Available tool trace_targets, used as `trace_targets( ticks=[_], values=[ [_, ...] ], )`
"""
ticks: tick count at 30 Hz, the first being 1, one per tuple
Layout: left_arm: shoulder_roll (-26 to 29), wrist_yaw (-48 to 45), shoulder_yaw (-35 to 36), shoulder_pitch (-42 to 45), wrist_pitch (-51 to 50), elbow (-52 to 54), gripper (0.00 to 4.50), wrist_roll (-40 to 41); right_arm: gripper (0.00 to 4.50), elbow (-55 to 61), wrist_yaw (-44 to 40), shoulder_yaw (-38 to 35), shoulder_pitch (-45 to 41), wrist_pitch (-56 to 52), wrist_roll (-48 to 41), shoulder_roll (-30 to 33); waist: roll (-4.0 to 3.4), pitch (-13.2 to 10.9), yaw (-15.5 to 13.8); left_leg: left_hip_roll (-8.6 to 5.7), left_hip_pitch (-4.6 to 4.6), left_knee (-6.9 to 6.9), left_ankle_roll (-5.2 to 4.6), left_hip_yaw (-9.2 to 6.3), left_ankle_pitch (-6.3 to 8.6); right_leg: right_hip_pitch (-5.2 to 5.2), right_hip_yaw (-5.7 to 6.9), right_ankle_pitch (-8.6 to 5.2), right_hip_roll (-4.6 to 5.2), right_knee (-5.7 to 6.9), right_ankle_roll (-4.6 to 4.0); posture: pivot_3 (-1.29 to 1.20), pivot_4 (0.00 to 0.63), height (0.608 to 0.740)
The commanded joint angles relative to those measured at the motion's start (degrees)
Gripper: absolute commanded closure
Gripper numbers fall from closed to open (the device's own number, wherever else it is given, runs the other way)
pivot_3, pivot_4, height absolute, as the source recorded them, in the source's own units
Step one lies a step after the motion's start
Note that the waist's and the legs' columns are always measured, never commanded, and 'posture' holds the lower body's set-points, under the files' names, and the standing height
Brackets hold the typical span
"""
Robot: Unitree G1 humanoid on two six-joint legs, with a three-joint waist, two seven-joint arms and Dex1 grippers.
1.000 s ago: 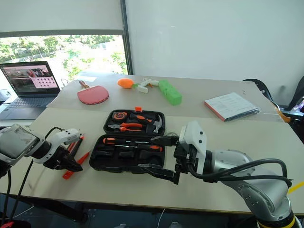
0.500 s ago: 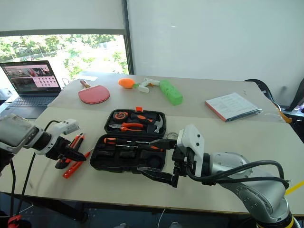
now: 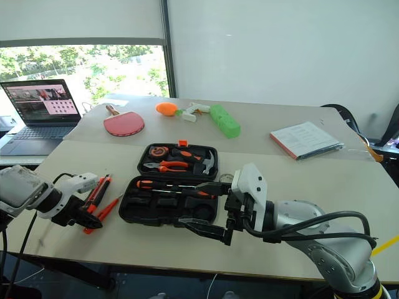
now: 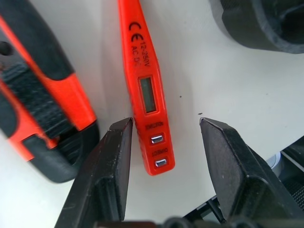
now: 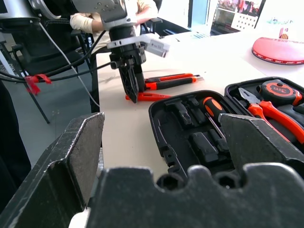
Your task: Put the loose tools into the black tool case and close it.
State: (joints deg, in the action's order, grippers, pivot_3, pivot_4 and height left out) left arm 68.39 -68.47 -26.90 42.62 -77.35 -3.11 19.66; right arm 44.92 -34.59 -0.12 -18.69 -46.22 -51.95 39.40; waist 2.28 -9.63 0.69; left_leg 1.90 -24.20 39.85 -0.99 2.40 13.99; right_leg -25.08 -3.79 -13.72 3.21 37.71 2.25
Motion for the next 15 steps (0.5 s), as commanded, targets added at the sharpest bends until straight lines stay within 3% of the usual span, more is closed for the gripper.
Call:
trace_targets(
  ticks=[1,5,8,11,15],
  values=[
    [-2.03,1.06,-0.95,0.7,1.03,-0.94,2.08,-1.23,0.0,1.53,0.6,0.0,-0.1,1.19,-0.14,-0.54,-0.03,0.02,-0.15,0.0,0.02,0.0,0.0,0.0,0.0,0.03,0.0,0.0,0.0,0.01,0.0,0.0,0.15,0.738],
    [-4.23,1.75,-2.34,1.56,1.75,-2.91,2.08,-3.06,0.0,1.43,0.91,0.19,-0.15,1.24,0.1,-0.77,-0.13,0.07,-0.53,-0.06,0.27,0.01,-0.01,0.01,-0.01,0.29,0.0,0.0,0.04,0.01,0.01,0.0,0.15,0.738],
    [-5.26,1.66,-2.88,2.33,2.09,-4.38,2.73,-3.83,0.0,1.41,1.02,0.04,-0.04,1.32,0.05,-0.67,-0.15,0.08,-0.67,-0.06,0.76,-0.04,-0.01,0.02,-0.01,0.77,0.01,-0.03,0.04,-0.05,0.03,0.0,0.15,0.738],
    [-5.82,1.36,-3.08,2.83,1.96,-5.25,3.97,-4.34,0.0,1.57,1.16,-0.46,0.22,1.3,-0.29,-0.47,-0.16,0.08,-0.7,-0.05,0.85,-0.05,-0.01,0.03,-0.01,0.86,0.01,-0.04,0.03,-0.08,0.02,0.0,0.15,0.738],
    [-5.88,0.92,-3.47,2.95,2.51,-6.21,4.09,-4.96,0.0,1.75,0.95,-0.84,0.7,1.37,-0.45,-0.15,-0.19,0.11,-0.87,-0.05,0.84,-0.05,-0.01,0.02,-0.01,0.86,0.01,-0.05,0.04,-0.08,0.04,0.0,0.15,0.738]
  ],
)
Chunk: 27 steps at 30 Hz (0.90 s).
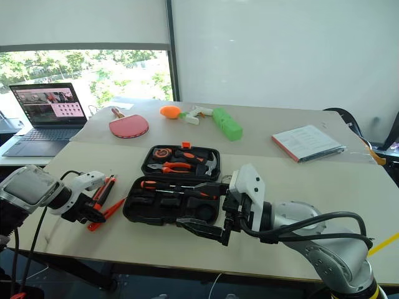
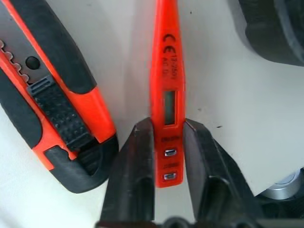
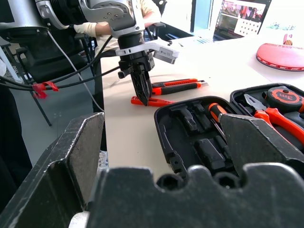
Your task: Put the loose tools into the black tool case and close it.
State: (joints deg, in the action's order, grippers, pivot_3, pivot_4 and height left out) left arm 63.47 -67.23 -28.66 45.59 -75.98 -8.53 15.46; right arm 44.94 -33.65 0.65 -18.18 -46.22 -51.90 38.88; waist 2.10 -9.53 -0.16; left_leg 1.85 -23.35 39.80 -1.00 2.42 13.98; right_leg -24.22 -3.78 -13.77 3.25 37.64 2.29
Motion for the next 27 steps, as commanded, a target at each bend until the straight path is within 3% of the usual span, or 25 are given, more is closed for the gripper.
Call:
trace_targets(
  ticks=[1,13,19,27],
  values=[
    [-1.05,-0.34,-1.66,0.07,1.25,-1.11,4.09,-0.88,0.0,1.76,-0.1,-1.69,0.28,1.39,-0.52,0.48,-0.01,0.01,-0.03,0.0,0.0,0.0,0.0,0.0,0.0,0.0,0.0,0.0,0.0,0.0,0.0,0.0,0.15,0.738],
    [0.73,-3.65,-1.25,1.39,10.35,-5.22,4.09,-4.79,0.0,1.56,-1.79,-2.64,0.01,1.29,-1.44,2.15,-0.02,0.01,-0.1,0.02,-0.02,-0.01,0.0,0.0,0.0,-0.03,0.0,0.0,-0.01,0.0,-0.01,0.0,0.15,0.738],
    [3.85,-7.8,-0.12,5.34,22.72,-14.17,4.09,-10.52,0.0,1.53,-2.05,-3.18,0.22,1.05,-2.22,3.06,0.13,-0.07,0.24,0.08,-0.22,-0.02,0.0,-0.01,0.0,-0.2,0.01,0.0,-0.06,-0.04,-0.04,0.0,0.15,0.738],
    [-2.63,-18.6,3.31,17.7,43.37,-21.95,4.09,-11.93,0.0,0.27,-3.44,-3.26,-0.54,1.03,-2.13,3.85,0.21,-0.11,-0.68,0.04,-0.59,0.02,-0.03,-0.08,0.02,-0.28,0.22,0.04,0.01,-0.34,0.04,0.0,0.15,0.738]
  ],
)
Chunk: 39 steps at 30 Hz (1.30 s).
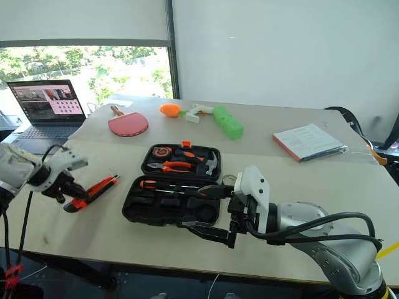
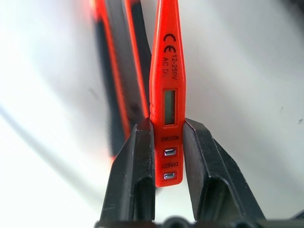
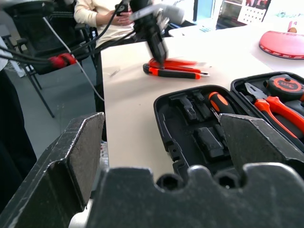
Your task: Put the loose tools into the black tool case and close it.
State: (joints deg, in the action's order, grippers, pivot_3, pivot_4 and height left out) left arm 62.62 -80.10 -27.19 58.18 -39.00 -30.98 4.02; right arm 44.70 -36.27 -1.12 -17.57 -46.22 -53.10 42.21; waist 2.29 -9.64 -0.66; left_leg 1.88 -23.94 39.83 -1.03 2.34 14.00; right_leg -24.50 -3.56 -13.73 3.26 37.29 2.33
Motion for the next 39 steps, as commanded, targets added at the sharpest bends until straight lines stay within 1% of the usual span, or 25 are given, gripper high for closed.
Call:
trace_targets(
  ticks=[1,4,6,9,14,18,21,25,28,32,39],
  values=[
    [-2.45,-7.17,1.67,6.12,7.9,0.17,4.09,-0.94,0.0,0.38,-0.96,-1.46,-1.26,1.04,-0.9,0.59,0.01,-0.01,-0.21,0.0,-0.1,0.02,0.0,-0.04,0.0,0.01,0.05,0.04,0.0,-0.14,0.03,0.0,0.15,0.738],
    [-5.45,-11.94,-1.88,9.43,14.21,1.67,4.09,-1.43,0.0,0.16,-1.33,-1.49,-1.67,0.89,-0.85,0.84,0.01,-0.01,0.03,-0.05,-0.22,0.04,-0.04,-0.02,0.02,-0.01,0.01,0.09,0.05,-0.29,0.12,0.0,0.15,0.738],
    [-7.64,-12.4,-4.44,11.06,16.47,2.19,4.09,-0.61,0.0,0.24,-1.3,-1.51,-1.74,0.79,-0.84,0.89,0.01,-0.01,0.11,-0.05,-0.23,0.03,-0.09,-0.03,0.05,-0.02,0.01,0.09,0.05,-0.3,0.12,0.0,0.15,0.738],
    [-11.38,-12.4,-8.03,12.74,19.19,1.43,4.09,-2.43,0.0,0.78,-0.57,-1.63,-1.6,0.54,-1.02,0.88,0.01,-0.01,0.2,-0.03,-0.25,0.01,-0.12,-0.06,0.07,-0.05,0.01,0.09,0.02,-0.27,0.11,0.0,0.15,0.738],
    [-12.83,-12.4,-15.08,12.89,23.64,1.48,4.09,-4.48,0.0,2.4,1.57,-2.29,-0.47,-0.01,-2.02,0.86,0.01,-0.01,1.13,-0.03,-0.26,0.02,-0.13,-0.09,0.07,-0.07,-0.02,0.09,0.0,-0.24,0.11,0.0,0.15,0.738],
    [-16.34,-12.4,-15.58,12.95,28.57,-3.05,4.09,-9.21,0.0,3.8,3.56,-3.16,0.96,-0.31,-3.31,1.16,0.01,-0.01,1.27,-0.04,-0.27,0.03,-0.13,-0.14,0.07,-0.07,-0.01,0.09,0.01,-0.21,0.12,0.0,0.15,0.738],
    [-18.19,-12.4,-16.34,13.32,29.45,-4.95,4.09,-9.09,0.0,4.42,4.66,-3.37,1.57,-0.31,-3.92,1.39,0.02,-0.01,1.3,-0.06,-0.29,0.08,-0.13,-0.14,0.07,-0.07,-0.01,0.1,0.02,-0.21,0.13,0.0,0.15,0.738],
    [-18.41,-12.4,-19.63,14.05,28.18,-5.28,4.09,-6.87,0.0,4.93,5.74,-3.41,1.98,-0.1,-4.35,1.6,0.02,-0.01,1.37,-0.05,-0.31,0.07,-0.13,-0.18,0.07,-0.08,0.0,0.1,0.01,-0.21,0.14,0.0,0.15,0.738],
    [-18.42,-12.4,-21.05,14.15,28.71,-6.83,4.09,-9.0,0.0,5.22,6.6,-3.3,2.11,0.06,-4.64,1.67,0.02,-0.01,1.4,-0.05,-0.29,0.08,-0.13,-0.21,0.07,-0.07,-0.01,0.1,0.01,-0.2,0.14,0.0,0.15,0.738],
    [-20.02,-12.4,-20.1,13.98,28.1,-9.81,4.09,-13.65,0.0,5.47,7.22,-3.06,2.3,0.28,-4.84,1.86,0.02,-0.01,1.38,-0.06,-0.25,0.09,-0.13,-0.21,0.07,-0.04,-0.01,0.1,0.01,-0.18,0.14,0.0,0.15,0.738],
    [-19.87,-12.4,-20.99,13.63,27.24,-9.31,4.09,-12.92,0.0,5.42,7.49,-2.7,1.91,0.48,-4.73,1.76,0.01,-0.01,1.46,-0.04,-0.06,0.08,-0.14,-0.22,0.06,0.14,-0.02,0.11,-0.02,-0.14,0.11,0.0,0.15,0.738]
  ],
)
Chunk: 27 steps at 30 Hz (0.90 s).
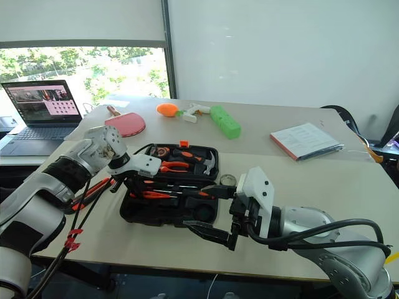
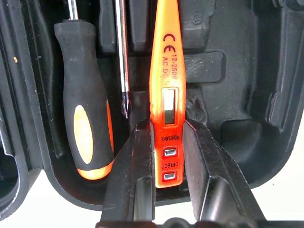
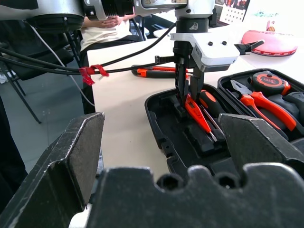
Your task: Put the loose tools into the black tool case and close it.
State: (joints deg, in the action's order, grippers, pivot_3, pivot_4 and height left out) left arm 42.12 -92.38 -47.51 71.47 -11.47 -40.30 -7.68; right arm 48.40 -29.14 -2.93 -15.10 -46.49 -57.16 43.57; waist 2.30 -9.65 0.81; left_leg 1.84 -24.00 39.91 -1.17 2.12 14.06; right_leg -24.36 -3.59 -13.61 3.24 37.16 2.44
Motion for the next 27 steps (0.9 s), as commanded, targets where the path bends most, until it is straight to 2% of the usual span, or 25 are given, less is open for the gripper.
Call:
trace_targets(
  ticks=[1,14,16,17,21,22,25,27],
  values=[
    [0.9,-0.12,-1.05,0.28,-0.14,0.38,4.09,-0.8,0.0,1.75,0.42,-0.87,-0.61,0.75,-0.7,0.37,0.0,0.0,-0.01,0.0,0.0,0.0,0.0,0.0,0.0,0.0,0.0,0.0,0.0,0.01,0.0,0.0,0.15,0.738],
    [1.99,-0.12,-2.18,0.08,-0.36,0.46,4.09,0.58,0.0,1.3,0.91,-0.04,-1.35,0.73,-0.58,-0.07,-0.01,0.01,0.32,0.05,0.03,-0.02,0.0,-0.01,0.0,-0.01,-0.04,0.01,-0.06,0.01,-0.02,0.0,0.15,0.738],
    [2.17,-0.12,-2.45,0.2,-0.95,1.02,3.08,1.95,0.0,1.22,0.87,0.1,-1.39,0.72,-0.56,-0.09,-0.01,0.0,0.27,0.04,0.03,-0.02,0.0,-0.01,0.0,-0.01,-0.05,0.01,-0.06,0.01,-0.02,0.0,0.15,0.738],
    [2.54,-0.12,-2.79,0.35,-1.27,1.55,2.95,2.89,0.0,1.2,0.82,0.15,-1.36,0.72,-0.57,-0.09,-0.01,0.0,0.27,0.04,0.02,-0.02,0.0,-0.01,0.0,-0.01,-0.05,0.01,-0.05,0.01,-0.02,0.0,0.15,0.738],
    [5.02,-0.12,-4.14,2.31,-3.29,3.79,1.41,8.0,0.0,1.22,0.68,0.45,-1.16,0.74,-0.56,-0.18,-0.01,0.01,0.5,0.06,-0.05,-0.05,-0.08,-0.13,0.05,-0.09,-0.09,0.0,-0.05,-0.04,0.0,0.0,0.15,0.738],
    [5.64,-0.12,-4.49,3.08,-3.63,4.11,1.2,9.23,0.0,1.21,0.65,0.53,-1.15,0.75,-0.55,-0.2,-0.01,0.0,0.47,0.05,-0.06,-0.07,-0.09,-0.18,0.05,-0.11,-0.09,-0.01,-0.05,-0.04,0.0,0.0,0.15,0.738],
    [7.9,-0.12,-5.98,5.74,-3.84,4.74,0.19,12.8,0.0,0.85,0.42,0.88,-1.29,0.9,-0.24,-0.27,-0.01,0.0,0.14,0.04,-0.21,-0.02,-0.09,-0.27,0.05,-0.22,-0.05,-0.01,-0.04,-0.03,0.01,0.0,0.15,0.738],
    [8.96,-0.12,-6.94,6.82,-3.11,4.55,0.08,14.34,0.0,0.52,0.21,1.08,-1.45,1.03,-0.01,-0.27,-0.01,0.0,0.04,0.02,-0.24,0.02,-0.09,-0.3,0.05,-0.23,-0.04,-0.01,-0.03,-0.02,0.01,0.0,0.15,0.738]
  ],
)
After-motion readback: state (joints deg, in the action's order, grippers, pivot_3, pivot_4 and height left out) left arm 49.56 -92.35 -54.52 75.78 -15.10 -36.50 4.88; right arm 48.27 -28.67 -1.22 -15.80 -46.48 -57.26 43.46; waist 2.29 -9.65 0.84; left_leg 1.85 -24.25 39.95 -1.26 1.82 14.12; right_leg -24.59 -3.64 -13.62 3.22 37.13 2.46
